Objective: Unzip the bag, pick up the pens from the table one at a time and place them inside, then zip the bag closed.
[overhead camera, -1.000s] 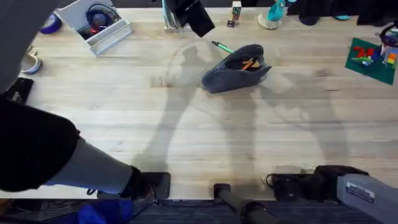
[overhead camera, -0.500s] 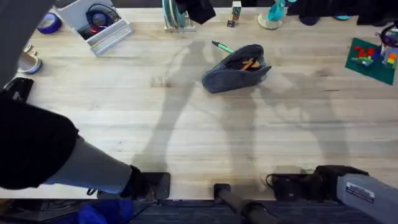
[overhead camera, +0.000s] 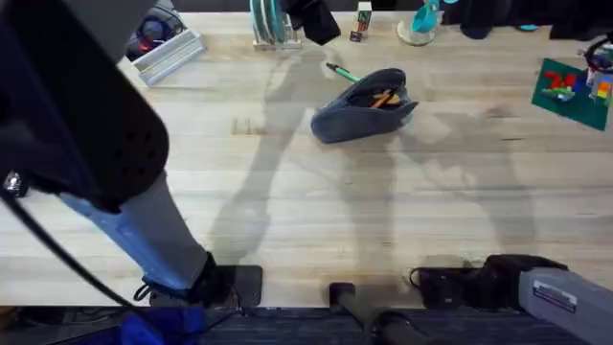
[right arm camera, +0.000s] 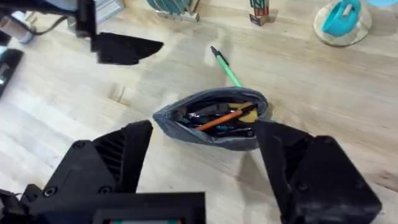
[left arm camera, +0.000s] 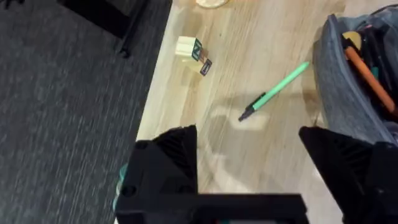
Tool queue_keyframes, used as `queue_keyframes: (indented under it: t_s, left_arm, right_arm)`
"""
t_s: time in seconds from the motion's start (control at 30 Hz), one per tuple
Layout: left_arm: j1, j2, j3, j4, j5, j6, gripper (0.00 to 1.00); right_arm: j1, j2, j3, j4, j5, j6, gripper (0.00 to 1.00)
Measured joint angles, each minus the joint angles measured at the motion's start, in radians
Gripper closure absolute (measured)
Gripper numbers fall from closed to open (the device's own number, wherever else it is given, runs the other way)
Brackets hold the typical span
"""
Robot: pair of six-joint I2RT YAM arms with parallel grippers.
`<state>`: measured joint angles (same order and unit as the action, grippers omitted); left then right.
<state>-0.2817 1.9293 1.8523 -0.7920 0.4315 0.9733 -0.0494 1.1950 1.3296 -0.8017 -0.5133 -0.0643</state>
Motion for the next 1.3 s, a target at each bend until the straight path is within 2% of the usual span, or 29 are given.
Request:
queue_keyframes:
  t_s: [0.27,0.8,1.3]
  left_arm:
    - [0.000,0.088,0.016,0.080,0.101,0.000,0.012]
    - [0.014,0.307,0.041,0.179,0.232,0.014,0.012]
    - [0.014,0.431,0.043,0.181,0.265,0.120,0.013]
  right_arm:
    - [0.000,0.000,0.000,0.000,0.000,0.000,0.005]
    - [0.000,0.000,0.000,0.000,0.000,0.000,0.006]
    - [0.000,0.000,0.000,0.000,0.000,0.000,0.005]
